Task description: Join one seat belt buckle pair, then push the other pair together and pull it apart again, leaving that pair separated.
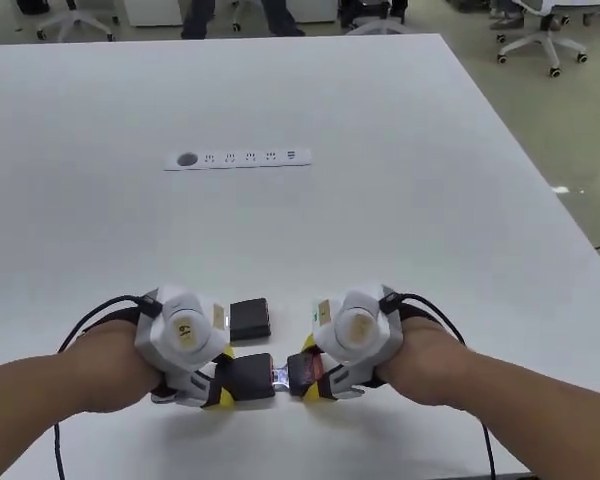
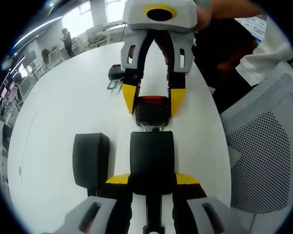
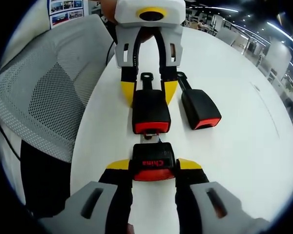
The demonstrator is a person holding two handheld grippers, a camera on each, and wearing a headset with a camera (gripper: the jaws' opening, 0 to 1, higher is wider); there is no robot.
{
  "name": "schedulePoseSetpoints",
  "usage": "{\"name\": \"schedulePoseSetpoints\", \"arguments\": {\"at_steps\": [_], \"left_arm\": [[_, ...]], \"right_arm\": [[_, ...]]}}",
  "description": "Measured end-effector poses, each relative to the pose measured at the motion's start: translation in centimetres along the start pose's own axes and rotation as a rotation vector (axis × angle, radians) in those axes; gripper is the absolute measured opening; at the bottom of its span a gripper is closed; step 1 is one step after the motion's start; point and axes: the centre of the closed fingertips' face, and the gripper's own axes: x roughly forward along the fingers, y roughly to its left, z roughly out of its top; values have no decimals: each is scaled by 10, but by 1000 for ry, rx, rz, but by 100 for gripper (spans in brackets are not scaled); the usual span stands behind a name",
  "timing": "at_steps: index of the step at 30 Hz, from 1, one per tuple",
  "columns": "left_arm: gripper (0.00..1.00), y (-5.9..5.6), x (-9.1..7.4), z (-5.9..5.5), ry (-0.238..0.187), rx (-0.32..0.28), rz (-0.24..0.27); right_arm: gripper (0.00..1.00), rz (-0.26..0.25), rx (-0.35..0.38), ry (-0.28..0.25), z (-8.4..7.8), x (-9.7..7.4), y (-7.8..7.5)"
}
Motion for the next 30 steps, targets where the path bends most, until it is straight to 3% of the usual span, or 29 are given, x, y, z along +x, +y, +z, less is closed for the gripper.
{"name": "schedulePoseSetpoints", "arguments": {"at_steps": [13,20,30], "left_arm": [[32,1,1,-2,8,6,0],[32,3,1,-4,-2,-4,7],[32,3,0,-5,-48,-41,20]], "right_arm": [[31,0,34,-29,13,8,0],[31,-5,42,-27,10,8,2],[31,-8,40,-25,8,6,6]]}}
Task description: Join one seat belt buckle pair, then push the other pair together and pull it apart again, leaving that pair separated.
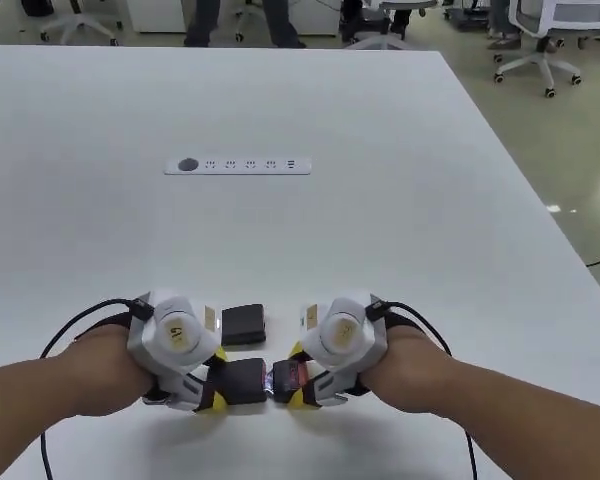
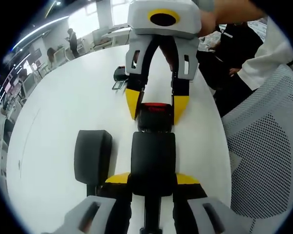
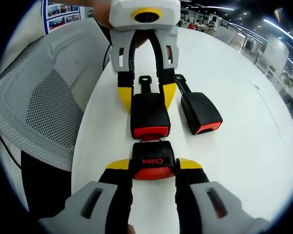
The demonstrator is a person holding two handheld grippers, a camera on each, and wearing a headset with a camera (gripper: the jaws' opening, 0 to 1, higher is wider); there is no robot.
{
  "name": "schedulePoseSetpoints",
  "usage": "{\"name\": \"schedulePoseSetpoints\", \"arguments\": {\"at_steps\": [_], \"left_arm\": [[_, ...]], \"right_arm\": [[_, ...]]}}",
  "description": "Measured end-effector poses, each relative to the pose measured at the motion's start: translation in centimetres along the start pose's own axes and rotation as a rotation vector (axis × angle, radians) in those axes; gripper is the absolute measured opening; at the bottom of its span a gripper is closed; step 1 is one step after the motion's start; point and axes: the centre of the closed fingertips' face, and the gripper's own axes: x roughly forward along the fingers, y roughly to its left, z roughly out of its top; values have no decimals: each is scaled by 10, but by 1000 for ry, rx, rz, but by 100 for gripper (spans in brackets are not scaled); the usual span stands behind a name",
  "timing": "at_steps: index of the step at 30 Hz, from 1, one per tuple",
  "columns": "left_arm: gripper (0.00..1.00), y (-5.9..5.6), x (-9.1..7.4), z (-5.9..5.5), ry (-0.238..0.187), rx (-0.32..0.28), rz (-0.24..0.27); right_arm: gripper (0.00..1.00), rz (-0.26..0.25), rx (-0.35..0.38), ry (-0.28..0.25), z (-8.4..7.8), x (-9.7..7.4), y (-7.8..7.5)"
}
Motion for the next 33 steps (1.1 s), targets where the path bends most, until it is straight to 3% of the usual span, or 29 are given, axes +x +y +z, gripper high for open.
{"name": "schedulePoseSetpoints", "arguments": {"at_steps": [5,11,23,33], "left_arm": [[32,-1,1,1,6,9,4],[32,-1,3,1,43,19,-7],[32,-2,2,1,30,35,-4],[32,-4,2,3,77,37,-9]], "right_arm": [[31,4,-26,19,0,-1,1],[31,3,-26,22,-1,-2,-2],[31,-15,-14,-15,-2,-3,-1],[32,-10,4,-11,-4,0,-3]]}}
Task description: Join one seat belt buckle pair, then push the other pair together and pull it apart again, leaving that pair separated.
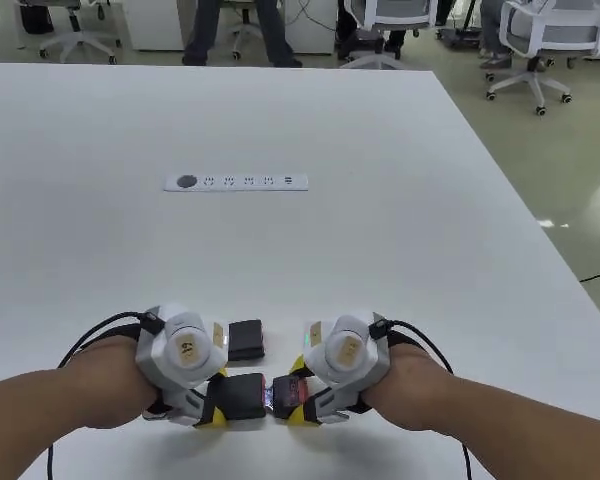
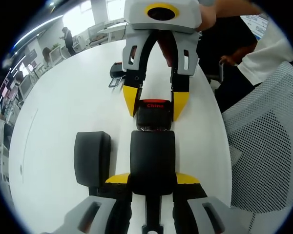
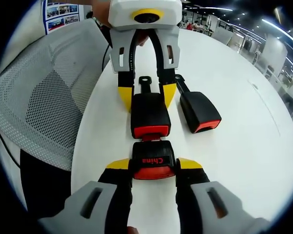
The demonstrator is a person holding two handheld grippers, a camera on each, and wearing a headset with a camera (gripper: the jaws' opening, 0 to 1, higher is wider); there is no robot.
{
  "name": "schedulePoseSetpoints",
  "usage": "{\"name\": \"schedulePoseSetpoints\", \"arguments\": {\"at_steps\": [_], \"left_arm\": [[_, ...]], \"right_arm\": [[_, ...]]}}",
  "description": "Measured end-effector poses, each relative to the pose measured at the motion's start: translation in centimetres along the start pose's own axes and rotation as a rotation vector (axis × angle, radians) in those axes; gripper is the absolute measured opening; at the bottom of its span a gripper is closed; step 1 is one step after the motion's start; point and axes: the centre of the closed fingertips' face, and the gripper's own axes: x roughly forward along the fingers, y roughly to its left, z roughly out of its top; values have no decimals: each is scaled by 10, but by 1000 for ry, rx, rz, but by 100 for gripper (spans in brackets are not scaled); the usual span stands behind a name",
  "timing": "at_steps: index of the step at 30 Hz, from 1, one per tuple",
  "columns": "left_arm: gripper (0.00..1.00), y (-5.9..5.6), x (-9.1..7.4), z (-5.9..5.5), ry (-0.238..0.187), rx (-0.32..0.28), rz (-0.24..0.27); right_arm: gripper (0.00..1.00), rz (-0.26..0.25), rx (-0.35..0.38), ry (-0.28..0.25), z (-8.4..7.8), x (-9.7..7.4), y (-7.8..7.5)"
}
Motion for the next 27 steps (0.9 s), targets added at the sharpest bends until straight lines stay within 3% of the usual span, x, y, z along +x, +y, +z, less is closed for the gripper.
{"name": "schedulePoseSetpoints", "arguments": {"at_steps": [9,15,22,27], "left_arm": [[32,1,0,-1,3,-3,1],[33,2,0,-2,6,-16,8],[33,-1,-2,-5,43,-65,-1],[33,3,-17,12,-19,-74,18]], "right_arm": [[33,-12,17,-1,-1,1,0],[33,-15,19,37,-1,0,0],[34,-45,23,57,0,-4,-2],[32,-48,32,23,7,-22,-3]]}}
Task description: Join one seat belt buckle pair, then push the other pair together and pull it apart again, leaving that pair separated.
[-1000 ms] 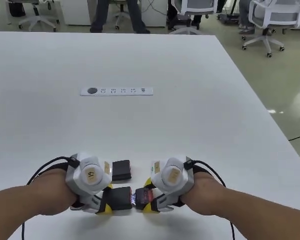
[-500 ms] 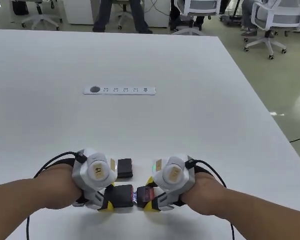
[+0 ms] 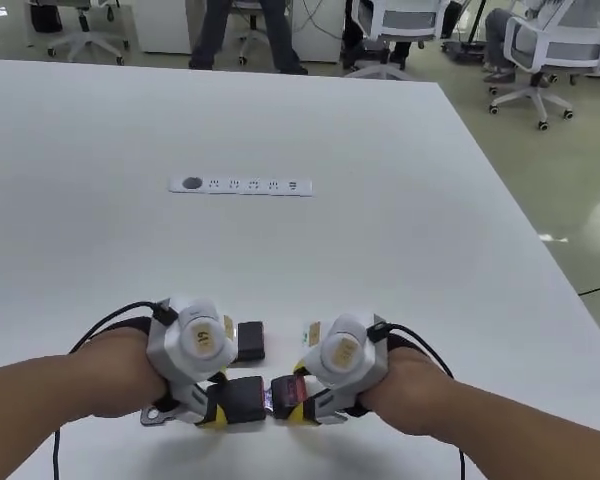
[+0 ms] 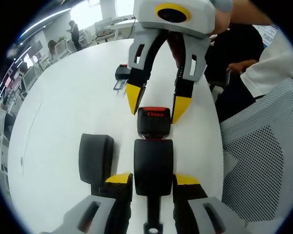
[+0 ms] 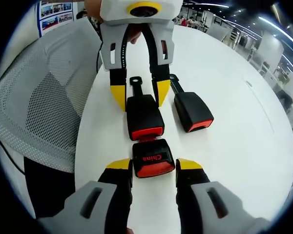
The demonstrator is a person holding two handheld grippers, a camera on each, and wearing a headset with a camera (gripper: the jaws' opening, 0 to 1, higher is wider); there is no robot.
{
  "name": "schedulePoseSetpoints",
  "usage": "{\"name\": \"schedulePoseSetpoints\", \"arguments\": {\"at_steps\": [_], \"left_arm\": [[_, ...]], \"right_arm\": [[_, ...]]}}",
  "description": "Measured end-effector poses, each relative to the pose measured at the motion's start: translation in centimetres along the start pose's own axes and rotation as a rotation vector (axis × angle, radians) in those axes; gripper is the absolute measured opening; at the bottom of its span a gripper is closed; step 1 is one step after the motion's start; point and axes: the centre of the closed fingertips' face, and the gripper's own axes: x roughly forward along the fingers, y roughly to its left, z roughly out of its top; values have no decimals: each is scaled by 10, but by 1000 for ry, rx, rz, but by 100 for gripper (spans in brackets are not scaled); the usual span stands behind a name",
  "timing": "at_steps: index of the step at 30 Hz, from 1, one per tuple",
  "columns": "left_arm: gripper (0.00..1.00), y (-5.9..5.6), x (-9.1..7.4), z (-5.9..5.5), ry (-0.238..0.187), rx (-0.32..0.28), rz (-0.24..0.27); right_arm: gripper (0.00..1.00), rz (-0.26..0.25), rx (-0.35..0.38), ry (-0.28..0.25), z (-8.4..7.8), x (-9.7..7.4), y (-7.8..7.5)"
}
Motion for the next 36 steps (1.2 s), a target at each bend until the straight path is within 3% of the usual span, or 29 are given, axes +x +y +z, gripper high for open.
{"name": "schedulePoseSetpoints", "arguments": {"at_steps": [3,6,9,12,13,17,19,22,24,28,31,36], "left_arm": [[33,1,-14,12,-23,9,10],[34,15,-16,15,-37,15,38],[34,37,-19,19,-50,9,77],[35,47,-18,22,-49,14,91],[36,56,-18,21,-46,13,98],[37,74,-15,21,-41,17,118],[37,73,-13,22,-26,41,106],[38,81,-7,16,-11,40,104],[38,78,-8,20,-15,30,98],[38,76,1,15,2,67,63],[36,79,13,4,37,87,44],[35,84,25,1,47,82,22]], "right_arm": [[31,-12,3,-26,3,-9,-7],[29,-27,12,-53,5,-19,-16],[29,-56,17,-67,2,-34,-33],[30,-75,25,-57,-8,-39,-46],[31,-80,30,-47,-15,-41,-53],[31,-111,38,-7,-38,-50,-73],[31,-121,35,18,-48,-54,-77],[30,-124,44,41,-61,-60,-85],[30,-118,46,55,-70,-59,-89],[31,-81,27,93,-84,-54,-92],[31,-52,-1,113,-93,-46,-94],[33,-8,-28,119,-99,-40,-93]]}}
